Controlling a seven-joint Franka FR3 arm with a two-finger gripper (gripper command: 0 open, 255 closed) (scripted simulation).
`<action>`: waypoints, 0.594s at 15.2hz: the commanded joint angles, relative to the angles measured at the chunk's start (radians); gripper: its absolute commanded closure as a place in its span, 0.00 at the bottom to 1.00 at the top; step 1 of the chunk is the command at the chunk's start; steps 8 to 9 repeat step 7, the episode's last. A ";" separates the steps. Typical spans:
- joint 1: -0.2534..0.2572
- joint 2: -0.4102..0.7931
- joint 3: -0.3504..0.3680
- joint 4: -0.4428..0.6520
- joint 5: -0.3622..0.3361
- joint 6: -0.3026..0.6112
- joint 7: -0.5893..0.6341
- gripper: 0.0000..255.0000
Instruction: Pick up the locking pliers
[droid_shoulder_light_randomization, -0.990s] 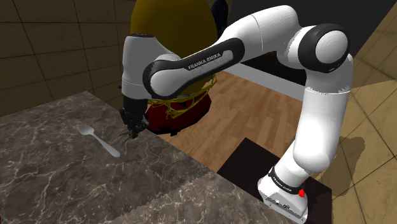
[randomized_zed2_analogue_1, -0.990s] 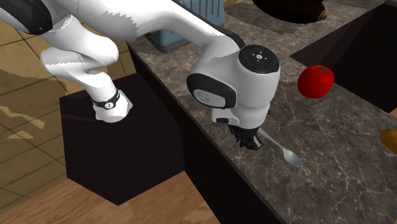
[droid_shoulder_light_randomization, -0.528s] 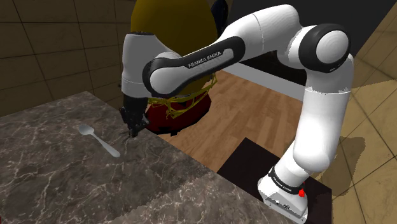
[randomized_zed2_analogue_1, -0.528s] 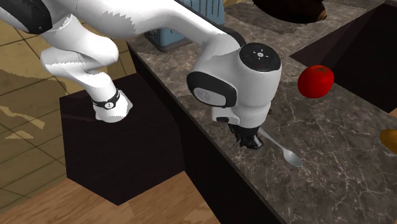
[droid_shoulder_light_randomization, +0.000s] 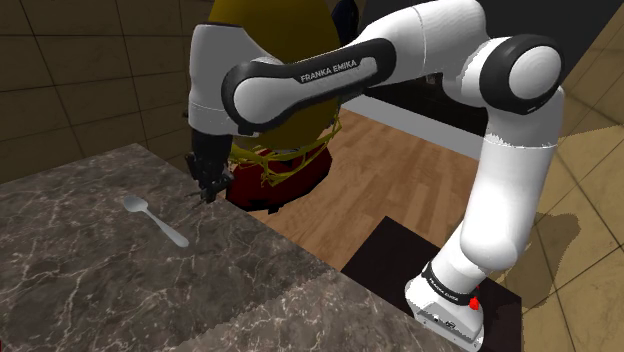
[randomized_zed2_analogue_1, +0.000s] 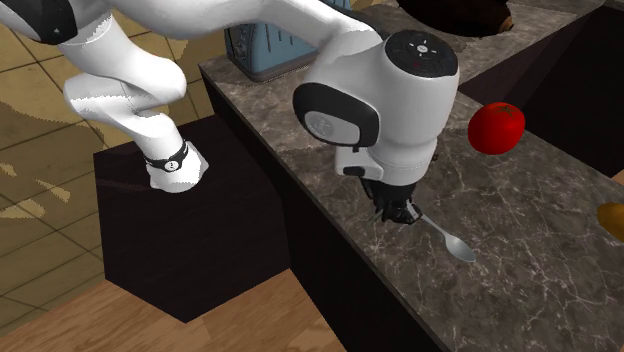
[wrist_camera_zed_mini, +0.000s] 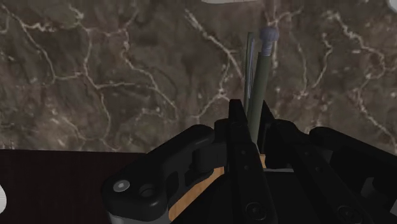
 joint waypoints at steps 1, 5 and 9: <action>-0.006 -0.015 0.005 0.009 0.011 -0.022 -0.005 1.00; -0.009 -0.032 0.012 0.044 0.024 -0.070 -0.010 1.00; -0.009 -0.032 0.012 0.046 0.025 -0.072 -0.011 1.00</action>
